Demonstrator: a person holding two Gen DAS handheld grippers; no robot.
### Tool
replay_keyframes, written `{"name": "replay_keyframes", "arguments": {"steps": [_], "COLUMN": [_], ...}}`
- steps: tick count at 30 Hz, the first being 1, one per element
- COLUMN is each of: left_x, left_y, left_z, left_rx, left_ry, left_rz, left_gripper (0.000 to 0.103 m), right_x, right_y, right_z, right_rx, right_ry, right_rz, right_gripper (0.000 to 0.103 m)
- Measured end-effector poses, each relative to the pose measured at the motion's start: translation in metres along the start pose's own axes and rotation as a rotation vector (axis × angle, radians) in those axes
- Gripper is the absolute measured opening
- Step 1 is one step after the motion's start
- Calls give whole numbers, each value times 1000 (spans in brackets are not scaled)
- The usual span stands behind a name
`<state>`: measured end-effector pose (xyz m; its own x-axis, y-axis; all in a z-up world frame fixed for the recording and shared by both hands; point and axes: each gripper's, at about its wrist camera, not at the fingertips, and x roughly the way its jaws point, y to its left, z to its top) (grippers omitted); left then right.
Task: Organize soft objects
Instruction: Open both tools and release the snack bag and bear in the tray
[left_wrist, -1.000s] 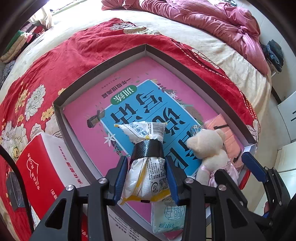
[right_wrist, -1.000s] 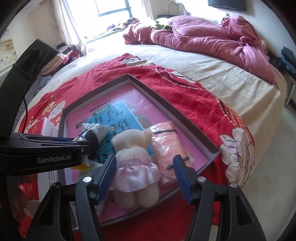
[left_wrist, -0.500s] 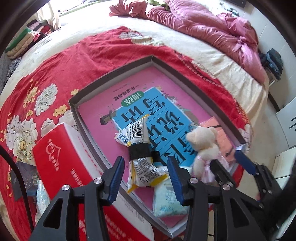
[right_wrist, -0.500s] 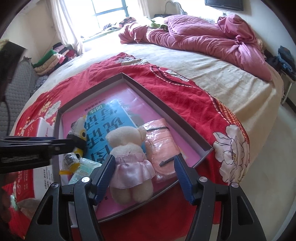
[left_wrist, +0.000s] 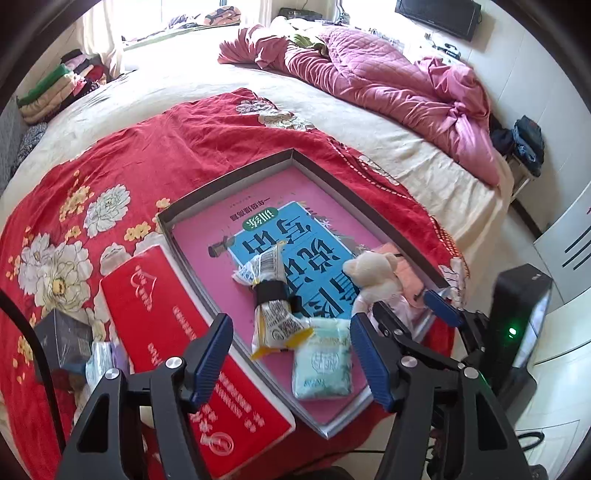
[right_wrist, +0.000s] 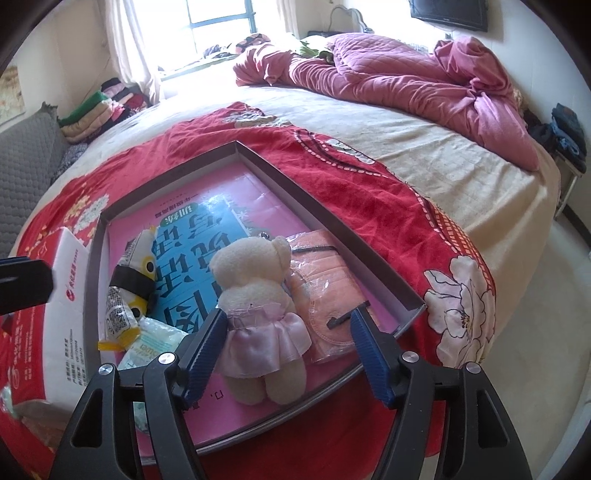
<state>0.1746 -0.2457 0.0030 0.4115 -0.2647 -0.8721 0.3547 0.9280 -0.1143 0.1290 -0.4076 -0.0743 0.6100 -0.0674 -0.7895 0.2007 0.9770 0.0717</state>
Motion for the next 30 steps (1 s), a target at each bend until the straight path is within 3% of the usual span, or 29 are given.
{"name": "replay_keyframes", "arguments": {"steps": [5, 22, 30], "left_x": [-11, -34, -52], "left_y": [7, 20, 26], "left_z": [-9, -38, -48], "left_rx": [-18, -49, -45], "left_ry": [-11, -23, -52], "left_rz": [17, 25, 54], "left_gripper": [76, 77, 77], "right_x": [-7, -39, -82], "right_y": [2, 12, 28], "right_z": [0, 2, 13], "right_rx": [-5, -19, -58], "right_ry": [-9, -47, -135], "right_rz": [-5, -12, 1], "right_gripper": [74, 74, 74]}}
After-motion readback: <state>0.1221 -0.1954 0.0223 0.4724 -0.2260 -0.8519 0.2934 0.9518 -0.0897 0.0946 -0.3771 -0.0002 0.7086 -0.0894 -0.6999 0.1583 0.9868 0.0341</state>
